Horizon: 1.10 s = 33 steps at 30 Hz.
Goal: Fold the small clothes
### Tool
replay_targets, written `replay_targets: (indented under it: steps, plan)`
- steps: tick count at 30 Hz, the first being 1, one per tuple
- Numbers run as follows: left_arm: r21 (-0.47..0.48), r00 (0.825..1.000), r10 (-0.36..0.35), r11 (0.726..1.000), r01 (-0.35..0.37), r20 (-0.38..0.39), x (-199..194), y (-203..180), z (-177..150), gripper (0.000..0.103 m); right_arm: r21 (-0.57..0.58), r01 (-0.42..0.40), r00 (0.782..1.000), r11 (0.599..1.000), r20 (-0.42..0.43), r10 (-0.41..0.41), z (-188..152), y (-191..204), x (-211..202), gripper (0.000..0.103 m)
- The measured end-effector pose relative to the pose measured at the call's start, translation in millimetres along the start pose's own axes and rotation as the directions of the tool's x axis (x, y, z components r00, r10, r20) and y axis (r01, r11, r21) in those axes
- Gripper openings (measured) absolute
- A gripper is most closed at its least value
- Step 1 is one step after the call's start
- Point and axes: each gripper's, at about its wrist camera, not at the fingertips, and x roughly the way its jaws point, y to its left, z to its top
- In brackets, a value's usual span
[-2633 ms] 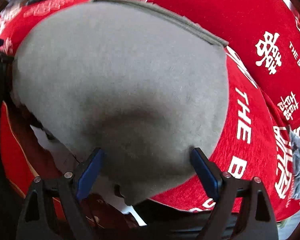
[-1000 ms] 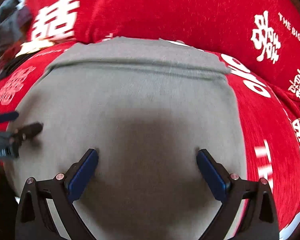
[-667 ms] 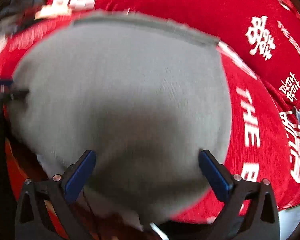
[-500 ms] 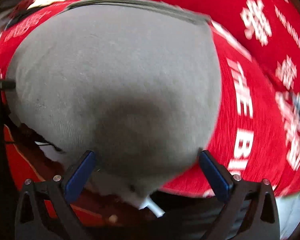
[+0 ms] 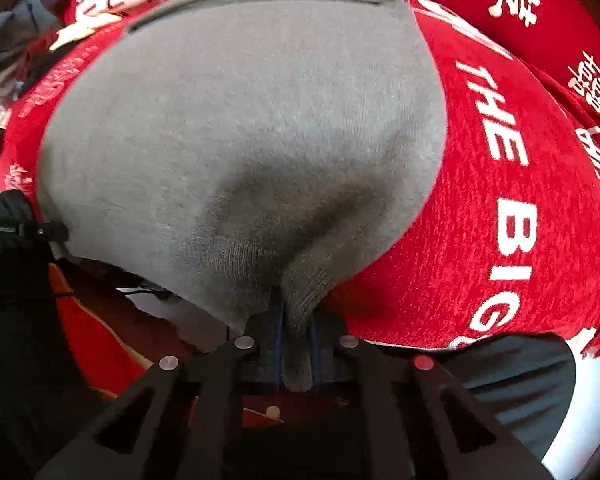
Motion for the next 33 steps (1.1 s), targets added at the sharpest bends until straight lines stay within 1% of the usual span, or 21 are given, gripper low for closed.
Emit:
replay_targets:
  steps: [3,5,8,9,11,13,15,17,19,20,22,23,25,26,27,28,29,30,31,32,33]
  plan:
    - [0.027,0.996,-0.029,0.999,0.027,0.082,-30.2,-4.7,-8.3,0.011,0.026,-0.12,0.988,0.992,0.104,0.116,6.4,-7.6,-34.0,0.011]
    - [0.057,0.984,-0.051,0.998,0.041,0.172,-58.0,-10.1,-9.5,0.008,0.012,-0.173,0.965,0.985,0.203,0.167,16.2,-10.0,-62.3,0.011]
    - [0.078,0.951,-0.089,0.995,0.069,0.295,-92.5,-15.0,16.7,0.008,-0.027,-0.173,0.929,0.985,0.329,0.172,42.9,-1.5,-94.1,0.01]
    - [0.08,0.939,-0.089,0.995,0.067,0.332,-101.8,-17.6,27.2,0.008,-0.029,-0.168,0.921,0.985,0.351,0.168,50.1,-0.4,-97.4,0.007]
    - [0.074,0.912,-0.076,0.996,0.05,0.403,-115.4,-21.0,51.5,0.008,-0.008,-0.173,0.898,0.985,0.409,0.161,76.4,-4.9,-102.6,0.006]
    - [0.055,0.898,-0.087,0.996,0.07,0.432,-120.3,-22.7,77.2,0.008,0.053,-0.2,0.887,0.978,0.434,0.158,102.0,-11.9,-95.1,0.006]
    - [0.029,0.894,-0.078,0.997,0.072,0.441,-119.2,-13.9,102.2,0.008,0.102,-0.183,0.895,0.978,0.43,0.123,126.1,-18.0,-77.8,0.006]
    - [-0.017,0.906,-0.059,0.997,0.073,0.42,-102.6,-11.0,132.0,0.008,0.127,-0.179,0.91,0.976,0.399,0.114,140.9,-21.0,-58.8,0.006]
    - [-0.054,0.922,-0.041,0.996,0.067,0.384,-80.8,-8.8,148.4,0.008,0.148,-0.178,0.929,0.973,0.353,0.116,143.2,-22.5,-36.6,0.006]
    - [-0.061,0.925,-0.047,0.995,0.075,0.378,-72.3,-7.7,144.6,0.009,0.163,-0.196,0.936,0.967,0.326,0.135,145.1,-25.2,-26.4,0.009]
    - [-0.053,0.916,-0.074,0.993,0.103,0.395,-71.2,-5.8,142.6,0.009,0.189,-0.203,0.943,0.961,0.304,0.139,144.2,-33.3,-18.6,0.013]
    - [-0.042,0.915,-0.093,0.992,0.119,0.393,-73.8,-4.6,141.6,0.009,0.194,-0.213,0.938,0.958,0.315,0.145,141.0,-36.4,-21.3,0.019]
    - [-0.017,0.911,-0.128,0.989,0.146,0.392,-80.8,-2.4,134.2,0.009,0.187,-0.233,0.925,0.954,0.345,0.158,139.7,-46.6,-28.8,0.042]
    - [0.009,0.909,-0.139,0.989,0.147,0.393,-84.8,-2.0,130.8,0.012,0.181,-0.23,0.914,0.956,0.377,0.148,135.5,-50.7,-39.6,0.065]
    - [0.037,0.906,-0.14,0.99,0.137,0.4,-88.7,-2.6,126.5,0.021,0.18,-0.221,0.905,0.959,0.404,0.132,133.1,-50.3,-48.1,0.08]
    - [0.061,0.901,-0.139,0.99,0.125,0.411,-93.7,-1.8,122.6,0.057,0.176,-0.208,0.889,0.962,0.444,0.111,129.0,-53.8,-58.6,0.082]
    - [0.066,0.891,-0.115,0.993,0.096,0.438,-99.9,1.2,118.7,0.099,0.161,-0.206,0.865,0.965,0.492,0.103,123.1,-59.5,-70.5,0.082]
    - [0.047,0.864,-0.073,0.997,0.057,0.499,-108.0,5.2,112.4,0.103,0.151,-0.215,0.857,0.965,0.504,0.112,119.8,-60.0,-76.3,0.082]
    - [0.033,0.827,-0.044,0.999,0.031,0.561,-117.2,9.4,103.9,0.103,0.123,-0.238,0.848,0.963,0.509,0.145,116.8,-64.3,-80.0,0.082]
    - [0.046,0.811,-0.046,0.999,0.023,0.583,-123.9,13.2,98.8,0.103,0.111,-0.241,0.848,0.964,0.507,0.153,115.9,-63.0,-80.6,0.082]
    - [0.076,0.812,-0.075,0.996,0.038,0.579,-128.4,18.3,96.9,0.103,0.097,-0.232,0.851,0.968,0.502,0.153,115.7,-61.1,-79.5,0.082]
